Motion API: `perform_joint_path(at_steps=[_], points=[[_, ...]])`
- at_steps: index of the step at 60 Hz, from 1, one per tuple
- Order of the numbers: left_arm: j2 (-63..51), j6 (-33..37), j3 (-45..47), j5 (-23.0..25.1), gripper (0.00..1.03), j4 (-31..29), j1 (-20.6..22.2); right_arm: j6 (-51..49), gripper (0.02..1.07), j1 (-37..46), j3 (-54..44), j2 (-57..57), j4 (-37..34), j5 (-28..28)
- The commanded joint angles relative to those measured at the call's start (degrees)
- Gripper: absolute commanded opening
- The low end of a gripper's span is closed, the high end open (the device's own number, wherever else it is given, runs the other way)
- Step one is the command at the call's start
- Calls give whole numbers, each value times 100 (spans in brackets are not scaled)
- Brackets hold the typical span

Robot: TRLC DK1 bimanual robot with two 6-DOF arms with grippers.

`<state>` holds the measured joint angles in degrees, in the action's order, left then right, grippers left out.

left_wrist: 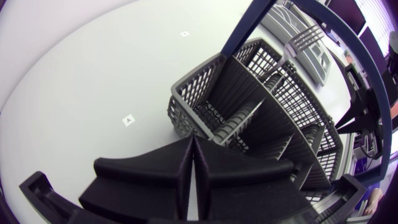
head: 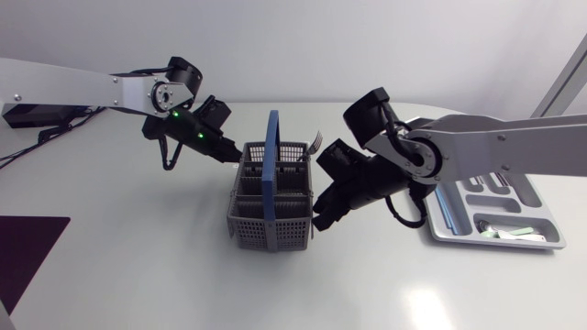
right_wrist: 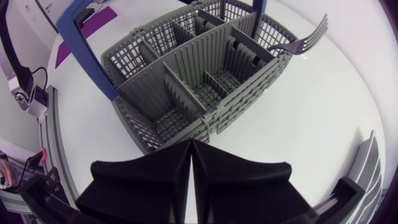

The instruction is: Sort the cutlery from the basket into the organizer compartments.

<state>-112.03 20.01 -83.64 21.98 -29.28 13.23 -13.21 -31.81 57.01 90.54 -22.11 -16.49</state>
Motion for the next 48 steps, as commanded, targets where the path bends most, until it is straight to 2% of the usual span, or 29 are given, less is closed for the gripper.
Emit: perform_joint_path(at_steps=[1,12,22,26,36,48], points=[[-223,-155,-215,202,3,-17,215,179,10,-167,-199,-195,22,-56],[-311,-173,-338,202,3,-52,487,319,10,-440,-489,-388,49,-56],[-293,-173,-399,202,3,-148,496,354,11,-484,-569,-634,22,-47],[-179,-111,-364,202,3,-271,434,328,22,-326,-569,-924,-39,-47],[594,196,242,167,3,-280,259,240,40,70,-551,-1566,-391,-21],[1790,557,1113,-53,3,-280,241,249,42,773,-656,-1856,-364,-3]])
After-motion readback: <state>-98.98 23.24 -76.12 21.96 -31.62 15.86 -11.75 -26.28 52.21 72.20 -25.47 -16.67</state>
